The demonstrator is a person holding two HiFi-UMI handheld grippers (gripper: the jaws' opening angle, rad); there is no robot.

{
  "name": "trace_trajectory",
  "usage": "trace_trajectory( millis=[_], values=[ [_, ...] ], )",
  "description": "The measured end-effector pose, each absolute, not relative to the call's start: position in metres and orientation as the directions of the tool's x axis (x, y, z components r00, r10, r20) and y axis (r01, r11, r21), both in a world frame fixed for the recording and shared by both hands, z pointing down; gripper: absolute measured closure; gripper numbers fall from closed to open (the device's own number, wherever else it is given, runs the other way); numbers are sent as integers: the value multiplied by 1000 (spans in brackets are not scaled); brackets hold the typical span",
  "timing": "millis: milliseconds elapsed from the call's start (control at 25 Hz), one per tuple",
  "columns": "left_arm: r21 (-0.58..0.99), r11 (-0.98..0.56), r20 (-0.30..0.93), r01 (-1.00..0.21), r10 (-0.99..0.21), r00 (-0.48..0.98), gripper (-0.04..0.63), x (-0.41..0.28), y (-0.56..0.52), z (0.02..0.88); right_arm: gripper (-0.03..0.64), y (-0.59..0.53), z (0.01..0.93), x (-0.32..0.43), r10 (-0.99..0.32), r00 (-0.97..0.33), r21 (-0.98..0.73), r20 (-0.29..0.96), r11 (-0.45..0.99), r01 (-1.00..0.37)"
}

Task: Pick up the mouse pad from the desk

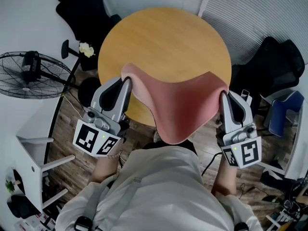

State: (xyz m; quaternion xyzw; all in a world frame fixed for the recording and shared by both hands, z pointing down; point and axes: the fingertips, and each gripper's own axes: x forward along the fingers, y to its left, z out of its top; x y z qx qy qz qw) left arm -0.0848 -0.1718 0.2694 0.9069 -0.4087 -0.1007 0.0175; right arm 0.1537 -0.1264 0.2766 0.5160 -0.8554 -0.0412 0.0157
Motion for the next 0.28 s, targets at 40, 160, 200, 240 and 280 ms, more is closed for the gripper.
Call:
trace_trajectory(
  millis=[40, 160, 200, 240, 280],
  values=[
    [114, -666, -169, -737, -744, 646, 580, -85, -172, 269, 601, -126, 277, 154, -884, -467, 86, -16, 464, -882],
    [115, -666, -170, -737, -744, 646, 580, -85, -172, 269, 601, -126, 276, 153, -885, -466, 86, -16, 463, -882],
    [116, -666, -171, -737, -744, 646, 580, -86, -172, 268, 601, -127, 276, 153, -885, -466, 87, -15, 463, -882],
    [117, -666, -171, -736, -744, 646, 580, -86, -172, 268, 601, -127, 275, 152, -885, -465, 87, -14, 462, -882],
    [117, -667, -171, -736, -744, 646, 580, -87, -172, 268, 601, -127, 275, 152, -885, -465, 88, -13, 462, -883]
  ],
)
